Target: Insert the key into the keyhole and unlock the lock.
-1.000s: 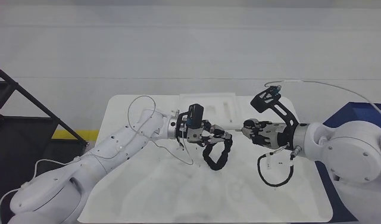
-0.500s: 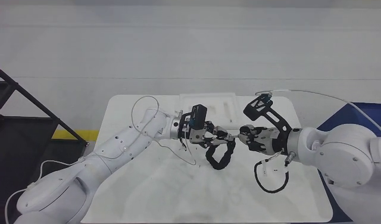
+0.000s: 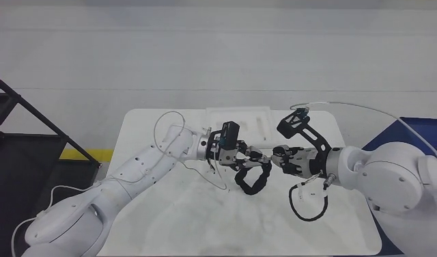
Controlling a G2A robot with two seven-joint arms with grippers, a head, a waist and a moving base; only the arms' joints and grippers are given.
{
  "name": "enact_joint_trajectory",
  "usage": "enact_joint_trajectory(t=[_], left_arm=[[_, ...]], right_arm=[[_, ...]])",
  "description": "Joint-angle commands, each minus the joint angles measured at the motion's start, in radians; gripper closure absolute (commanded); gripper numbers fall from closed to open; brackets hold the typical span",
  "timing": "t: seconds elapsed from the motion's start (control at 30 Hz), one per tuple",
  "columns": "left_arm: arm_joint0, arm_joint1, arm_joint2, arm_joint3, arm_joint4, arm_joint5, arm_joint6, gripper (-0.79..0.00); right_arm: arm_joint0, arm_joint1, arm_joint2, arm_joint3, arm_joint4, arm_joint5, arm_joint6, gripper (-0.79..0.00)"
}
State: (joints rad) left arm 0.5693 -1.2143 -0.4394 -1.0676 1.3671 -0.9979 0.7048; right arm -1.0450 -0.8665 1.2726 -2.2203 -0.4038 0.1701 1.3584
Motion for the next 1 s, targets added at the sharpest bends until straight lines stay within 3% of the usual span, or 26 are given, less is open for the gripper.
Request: enact_joint_trajectory(t=[0.0, 0.97], left_arm=[[0.002, -0.003, -0.004, 0.002, 0.007, -0.001, 0.002, 0.0], [0.021, -0.018, -0.057, -0.013, 0.173, 0.018, 0.087, 0.0]], right_arm=[[-0.001, 0.0, -0.001, 0.004, 0.001, 0.009, -0.003, 0.0], [0.062, -0.002, -0.048, 0.097, 0.092, 0.097, 0.033, 0.0]])
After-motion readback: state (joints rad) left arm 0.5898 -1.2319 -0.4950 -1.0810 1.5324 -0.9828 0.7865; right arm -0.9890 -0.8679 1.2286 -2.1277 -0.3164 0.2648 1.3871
